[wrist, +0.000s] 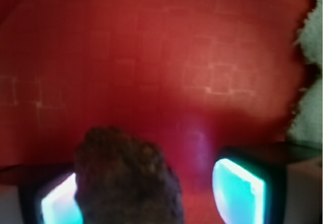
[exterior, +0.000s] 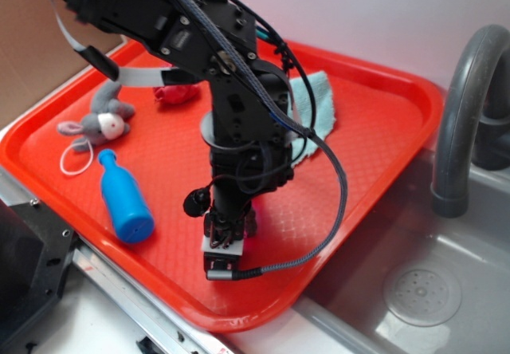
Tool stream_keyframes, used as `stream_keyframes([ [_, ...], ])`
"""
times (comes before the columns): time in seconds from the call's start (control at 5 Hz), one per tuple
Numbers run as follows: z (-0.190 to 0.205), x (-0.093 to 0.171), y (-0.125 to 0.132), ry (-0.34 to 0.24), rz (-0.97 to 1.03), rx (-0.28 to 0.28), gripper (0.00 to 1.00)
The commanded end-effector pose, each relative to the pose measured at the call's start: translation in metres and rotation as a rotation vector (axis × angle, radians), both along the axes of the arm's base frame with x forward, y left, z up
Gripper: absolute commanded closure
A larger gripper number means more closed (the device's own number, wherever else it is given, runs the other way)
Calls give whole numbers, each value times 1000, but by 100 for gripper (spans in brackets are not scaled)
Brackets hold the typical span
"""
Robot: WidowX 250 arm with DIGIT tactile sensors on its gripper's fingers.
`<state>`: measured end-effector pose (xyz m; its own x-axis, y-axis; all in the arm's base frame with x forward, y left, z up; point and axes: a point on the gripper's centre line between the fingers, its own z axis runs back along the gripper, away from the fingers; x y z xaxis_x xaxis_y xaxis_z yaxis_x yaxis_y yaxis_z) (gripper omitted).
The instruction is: Grab the rock.
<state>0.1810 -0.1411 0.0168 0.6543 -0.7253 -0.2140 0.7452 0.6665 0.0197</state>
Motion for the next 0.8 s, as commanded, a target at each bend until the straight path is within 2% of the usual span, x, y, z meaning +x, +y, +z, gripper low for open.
stream_keyframes([
  [0.0, 10, 1, -2, -53, -18, -48, 100],
  [0.2, 24, 7, 5, -39, 42, -29, 100],
  [0.4, 74, 19, 24, -77, 292, -61, 100],
  [0.6, 124, 21, 48, -151, 539, -113, 100],
])
